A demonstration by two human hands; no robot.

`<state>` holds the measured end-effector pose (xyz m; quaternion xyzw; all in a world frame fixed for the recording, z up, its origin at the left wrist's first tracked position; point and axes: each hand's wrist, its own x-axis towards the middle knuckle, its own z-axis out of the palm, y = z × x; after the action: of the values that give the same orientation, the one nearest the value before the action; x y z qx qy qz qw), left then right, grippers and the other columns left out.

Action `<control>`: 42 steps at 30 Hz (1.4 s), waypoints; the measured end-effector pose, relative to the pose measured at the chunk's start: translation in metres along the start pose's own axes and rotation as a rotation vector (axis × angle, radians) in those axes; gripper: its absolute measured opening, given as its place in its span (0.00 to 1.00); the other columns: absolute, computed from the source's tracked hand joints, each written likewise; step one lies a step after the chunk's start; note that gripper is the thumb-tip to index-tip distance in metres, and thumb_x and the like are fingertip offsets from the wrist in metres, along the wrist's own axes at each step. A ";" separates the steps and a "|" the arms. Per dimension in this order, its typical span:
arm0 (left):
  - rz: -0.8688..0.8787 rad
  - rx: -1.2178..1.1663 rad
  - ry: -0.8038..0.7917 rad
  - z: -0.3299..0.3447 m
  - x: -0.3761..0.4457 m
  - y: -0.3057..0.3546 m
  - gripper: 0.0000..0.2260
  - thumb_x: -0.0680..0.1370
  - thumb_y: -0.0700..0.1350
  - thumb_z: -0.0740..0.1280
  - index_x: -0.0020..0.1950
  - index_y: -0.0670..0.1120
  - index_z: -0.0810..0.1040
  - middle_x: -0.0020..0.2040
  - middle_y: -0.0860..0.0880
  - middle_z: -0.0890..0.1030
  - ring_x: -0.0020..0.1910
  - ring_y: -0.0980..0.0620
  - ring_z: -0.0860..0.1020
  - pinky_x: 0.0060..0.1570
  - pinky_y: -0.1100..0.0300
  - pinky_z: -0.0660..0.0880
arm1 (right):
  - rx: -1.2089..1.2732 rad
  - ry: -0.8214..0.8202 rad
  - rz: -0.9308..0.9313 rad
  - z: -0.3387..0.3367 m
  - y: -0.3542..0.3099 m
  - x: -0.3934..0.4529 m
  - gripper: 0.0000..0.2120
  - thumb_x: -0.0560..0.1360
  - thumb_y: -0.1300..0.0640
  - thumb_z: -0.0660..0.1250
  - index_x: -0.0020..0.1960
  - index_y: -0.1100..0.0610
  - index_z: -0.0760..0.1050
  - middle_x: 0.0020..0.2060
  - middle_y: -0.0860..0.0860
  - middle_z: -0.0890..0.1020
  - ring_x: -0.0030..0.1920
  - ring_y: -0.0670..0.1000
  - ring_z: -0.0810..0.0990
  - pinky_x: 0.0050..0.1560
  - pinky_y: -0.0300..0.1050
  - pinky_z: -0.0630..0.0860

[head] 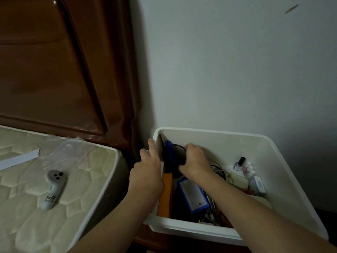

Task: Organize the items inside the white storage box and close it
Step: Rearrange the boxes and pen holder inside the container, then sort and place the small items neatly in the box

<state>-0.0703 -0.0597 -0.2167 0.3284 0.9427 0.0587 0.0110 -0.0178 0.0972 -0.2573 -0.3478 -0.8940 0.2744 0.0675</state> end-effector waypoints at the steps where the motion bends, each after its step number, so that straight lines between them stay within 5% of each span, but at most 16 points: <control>1: 0.002 0.004 0.001 0.000 0.000 0.001 0.50 0.79 0.49 0.73 0.84 0.47 0.35 0.71 0.43 0.66 0.49 0.50 0.81 0.48 0.56 0.83 | -0.011 -0.012 0.013 0.000 0.001 0.001 0.26 0.70 0.62 0.78 0.66 0.59 0.74 0.62 0.56 0.78 0.60 0.56 0.79 0.54 0.45 0.80; 4: 0.004 0.012 0.001 0.000 0.000 0.001 0.50 0.79 0.48 0.72 0.84 0.46 0.35 0.70 0.43 0.66 0.49 0.49 0.81 0.47 0.56 0.83 | 0.053 -0.117 0.031 0.002 0.003 0.001 0.25 0.70 0.66 0.75 0.66 0.57 0.77 0.57 0.55 0.82 0.58 0.56 0.82 0.53 0.46 0.83; 7: 0.005 0.014 0.005 0.003 0.002 -0.002 0.49 0.79 0.49 0.72 0.84 0.45 0.36 0.69 0.43 0.67 0.48 0.49 0.81 0.45 0.57 0.82 | 0.089 -0.176 0.052 -0.006 0.009 0.000 0.20 0.70 0.64 0.72 0.61 0.53 0.78 0.50 0.51 0.82 0.57 0.56 0.83 0.40 0.36 0.78; 10: -0.011 0.023 0.025 0.008 0.003 0.000 0.49 0.79 0.52 0.71 0.84 0.45 0.37 0.70 0.43 0.68 0.50 0.48 0.81 0.44 0.57 0.80 | 0.076 -0.115 0.122 -0.030 0.025 0.002 0.28 0.73 0.60 0.72 0.73 0.54 0.73 0.64 0.51 0.80 0.64 0.55 0.80 0.58 0.43 0.79; 12: -0.020 0.068 0.059 0.009 0.000 0.001 0.46 0.80 0.56 0.68 0.84 0.43 0.39 0.72 0.42 0.67 0.62 0.43 0.77 0.56 0.51 0.79 | -0.005 -0.067 0.113 -0.052 0.040 -0.002 0.27 0.75 0.59 0.73 0.74 0.51 0.73 0.68 0.50 0.78 0.64 0.53 0.79 0.61 0.45 0.77; 15: 0.052 0.185 0.141 0.004 -0.010 0.006 0.40 0.80 0.57 0.62 0.85 0.43 0.48 0.79 0.41 0.61 0.79 0.39 0.60 0.78 0.36 0.57 | -0.272 -0.117 0.096 -0.077 0.063 -0.017 0.24 0.75 0.58 0.73 0.70 0.49 0.75 0.66 0.51 0.78 0.64 0.55 0.78 0.63 0.49 0.78; 18: 0.153 0.044 0.110 0.002 -0.020 0.024 0.37 0.77 0.54 0.63 0.84 0.48 0.54 0.81 0.44 0.60 0.80 0.42 0.57 0.80 0.37 0.45 | -0.380 -0.308 0.091 -0.084 0.073 -0.033 0.32 0.71 0.55 0.74 0.74 0.47 0.72 0.67 0.51 0.74 0.66 0.56 0.76 0.64 0.51 0.78; 20: 0.184 -0.081 0.028 0.006 -0.029 0.042 0.34 0.77 0.53 0.64 0.82 0.52 0.57 0.78 0.48 0.61 0.78 0.45 0.60 0.81 0.39 0.46 | -0.426 -0.472 0.089 -0.079 0.073 -0.042 0.42 0.65 0.48 0.74 0.78 0.44 0.66 0.69 0.50 0.70 0.71 0.57 0.70 0.66 0.53 0.76; 22: 0.189 -0.197 -0.054 0.008 -0.035 0.054 0.30 0.78 0.50 0.64 0.79 0.54 0.60 0.75 0.50 0.63 0.75 0.47 0.62 0.80 0.42 0.51 | -0.507 -0.521 0.075 -0.070 0.075 -0.049 0.42 0.63 0.45 0.74 0.76 0.43 0.67 0.68 0.49 0.71 0.71 0.58 0.68 0.65 0.55 0.74; 25: 0.171 -0.336 -0.156 0.009 -0.036 0.054 0.27 0.79 0.44 0.64 0.78 0.54 0.63 0.73 0.50 0.65 0.73 0.49 0.65 0.78 0.47 0.60 | -0.525 -0.315 -0.015 -0.060 0.076 -0.051 0.07 0.73 0.52 0.71 0.51 0.46 0.81 0.49 0.50 0.81 0.54 0.56 0.81 0.51 0.48 0.80; 26: 0.163 -0.402 -0.194 0.009 -0.036 0.052 0.26 0.80 0.43 0.64 0.78 0.54 0.64 0.73 0.50 0.66 0.73 0.49 0.66 0.76 0.49 0.65 | -0.507 -0.239 -0.033 -0.062 0.075 -0.053 0.03 0.77 0.51 0.69 0.47 0.47 0.82 0.44 0.49 0.82 0.48 0.54 0.82 0.46 0.46 0.79; 32: 0.159 -0.656 -0.218 0.000 -0.040 0.051 0.27 0.81 0.45 0.69 0.79 0.51 0.65 0.74 0.49 0.68 0.70 0.49 0.72 0.66 0.56 0.74 | -0.113 0.020 -0.153 -0.106 0.049 -0.069 0.12 0.81 0.44 0.67 0.48 0.49 0.85 0.40 0.45 0.86 0.42 0.47 0.84 0.47 0.51 0.83; 37: 0.155 -0.716 -0.250 -0.025 -0.043 0.060 0.36 0.75 0.52 0.75 0.79 0.51 0.61 0.73 0.47 0.65 0.69 0.46 0.72 0.70 0.48 0.74 | -0.007 0.244 -0.374 -0.163 0.010 -0.097 0.16 0.80 0.42 0.68 0.34 0.46 0.75 0.31 0.44 0.79 0.45 0.39 0.73 0.40 0.39 0.69; 42: 0.154 -0.957 -0.210 -0.069 -0.049 0.072 0.39 0.76 0.57 0.76 0.82 0.50 0.62 0.73 0.46 0.69 0.71 0.42 0.74 0.68 0.46 0.76 | 0.072 0.364 -0.558 -0.212 -0.022 -0.138 0.13 0.79 0.46 0.71 0.37 0.48 0.79 0.33 0.44 0.80 0.50 0.41 0.73 0.44 0.29 0.67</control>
<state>0.0088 -0.0413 -0.1405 0.3593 0.7767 0.4524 0.2510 0.1383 0.0873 -0.0572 -0.1304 -0.9177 0.2100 0.3110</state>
